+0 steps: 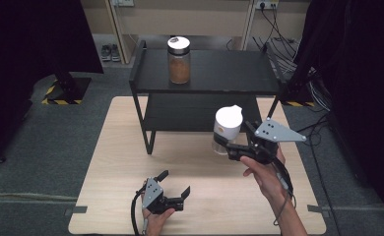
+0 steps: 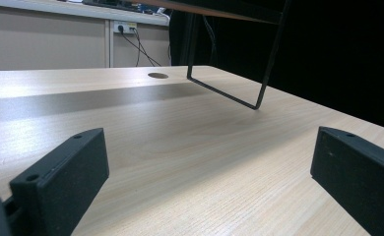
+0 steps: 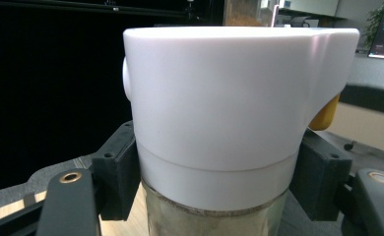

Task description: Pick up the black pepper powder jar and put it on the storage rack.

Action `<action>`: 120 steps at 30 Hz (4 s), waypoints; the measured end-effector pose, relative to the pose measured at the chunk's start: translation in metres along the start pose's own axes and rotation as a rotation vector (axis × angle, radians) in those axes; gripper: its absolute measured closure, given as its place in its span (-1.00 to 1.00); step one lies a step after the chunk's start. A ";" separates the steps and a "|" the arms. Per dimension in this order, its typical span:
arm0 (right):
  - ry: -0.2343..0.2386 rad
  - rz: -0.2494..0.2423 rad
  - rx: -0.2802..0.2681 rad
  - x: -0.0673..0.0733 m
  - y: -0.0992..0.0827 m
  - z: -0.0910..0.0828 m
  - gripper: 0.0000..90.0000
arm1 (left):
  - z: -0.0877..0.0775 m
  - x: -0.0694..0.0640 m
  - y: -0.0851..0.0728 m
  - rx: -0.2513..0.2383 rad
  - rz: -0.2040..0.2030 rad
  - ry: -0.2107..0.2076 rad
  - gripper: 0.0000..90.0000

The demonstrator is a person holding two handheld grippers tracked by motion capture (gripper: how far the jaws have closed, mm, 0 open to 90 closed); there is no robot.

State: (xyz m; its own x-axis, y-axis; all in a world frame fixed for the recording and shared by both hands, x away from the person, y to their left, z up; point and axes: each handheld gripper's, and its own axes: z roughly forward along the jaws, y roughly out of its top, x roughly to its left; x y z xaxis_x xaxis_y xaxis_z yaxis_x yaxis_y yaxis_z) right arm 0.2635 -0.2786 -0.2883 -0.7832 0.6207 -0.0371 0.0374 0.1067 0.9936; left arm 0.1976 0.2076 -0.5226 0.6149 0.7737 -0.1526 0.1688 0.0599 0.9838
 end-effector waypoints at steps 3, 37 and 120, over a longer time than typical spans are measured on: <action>0.001 0.000 -0.002 -0.001 0.009 0.004 -0.32 | 0.000 0.000 0.000 0.000 -0.001 -0.002 -0.99; -0.027 0.056 -0.031 -0.030 0.088 0.045 -0.32 | -0.001 0.001 -0.001 -0.002 -0.001 -0.009 -0.99; -0.190 0.116 -0.108 -0.041 0.085 0.085 -0.99 | -0.001 0.003 -0.002 -0.008 -0.005 -0.019 -0.99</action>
State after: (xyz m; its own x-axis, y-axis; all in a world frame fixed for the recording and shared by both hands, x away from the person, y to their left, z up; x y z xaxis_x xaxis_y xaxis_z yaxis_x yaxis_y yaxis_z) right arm 0.3514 -0.2291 -0.2118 -0.6465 0.7599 0.0685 0.0456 -0.0512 0.9976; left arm 0.1981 0.2103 -0.5244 0.6288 0.7612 -0.1590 0.1658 0.0685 0.9838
